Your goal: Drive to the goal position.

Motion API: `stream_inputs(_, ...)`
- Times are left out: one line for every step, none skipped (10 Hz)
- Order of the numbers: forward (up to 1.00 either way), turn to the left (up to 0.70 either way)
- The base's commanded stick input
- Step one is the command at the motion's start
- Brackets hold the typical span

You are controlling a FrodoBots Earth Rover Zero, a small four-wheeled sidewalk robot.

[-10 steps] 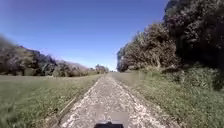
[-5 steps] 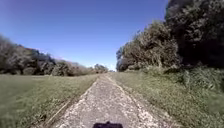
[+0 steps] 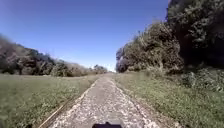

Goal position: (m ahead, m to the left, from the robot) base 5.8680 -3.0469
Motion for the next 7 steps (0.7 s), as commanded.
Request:
stream_inputs(0.5, 0.0)
stream_inputs(0.5, 0.0)
stream_inputs(0.5, 0.0)
stream_inputs(0.5, 0.0)
stream_inputs(0.5, 0.0)
stream_inputs(0.5, 0.0)
stream_inputs(0.5, 0.0)
